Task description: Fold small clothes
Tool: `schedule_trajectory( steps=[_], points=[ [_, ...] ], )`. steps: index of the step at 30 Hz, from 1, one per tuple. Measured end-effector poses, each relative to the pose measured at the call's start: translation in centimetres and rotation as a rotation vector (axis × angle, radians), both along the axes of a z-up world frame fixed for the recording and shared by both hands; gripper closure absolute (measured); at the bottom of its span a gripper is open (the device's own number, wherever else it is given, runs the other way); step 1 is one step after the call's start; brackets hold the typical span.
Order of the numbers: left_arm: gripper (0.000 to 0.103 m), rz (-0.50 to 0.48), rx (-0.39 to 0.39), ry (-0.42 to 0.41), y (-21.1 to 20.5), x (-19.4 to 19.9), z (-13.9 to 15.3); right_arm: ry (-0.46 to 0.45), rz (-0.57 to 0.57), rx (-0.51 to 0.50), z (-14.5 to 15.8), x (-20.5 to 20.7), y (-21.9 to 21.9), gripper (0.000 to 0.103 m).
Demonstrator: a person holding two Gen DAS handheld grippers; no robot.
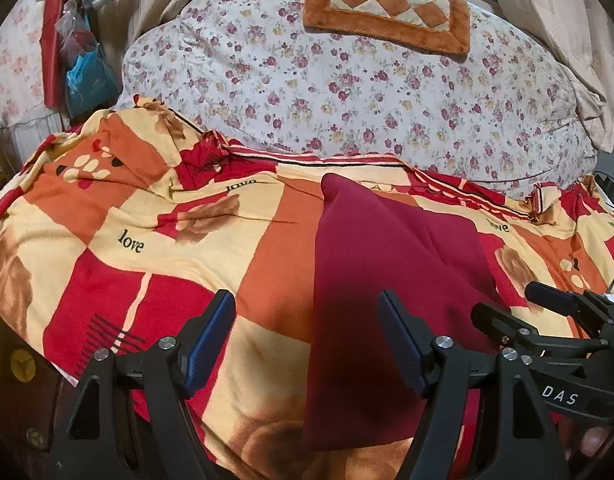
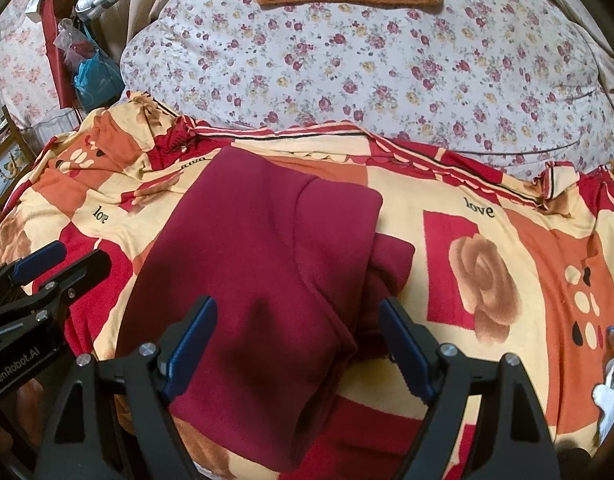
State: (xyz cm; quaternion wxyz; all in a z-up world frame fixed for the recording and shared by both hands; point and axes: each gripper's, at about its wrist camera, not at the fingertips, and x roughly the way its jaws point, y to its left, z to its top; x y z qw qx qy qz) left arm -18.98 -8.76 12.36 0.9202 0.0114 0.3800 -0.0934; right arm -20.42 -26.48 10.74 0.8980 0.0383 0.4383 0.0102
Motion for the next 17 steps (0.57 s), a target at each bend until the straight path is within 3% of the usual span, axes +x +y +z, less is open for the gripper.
schedule_trajectory(
  steps=[17],
  points=[
    [0.049,0.002,-0.025,0.017,0.5,1.4,-0.8,0.018,0.002,0.003,-0.7,0.9,0.1,0.017]
  ],
)
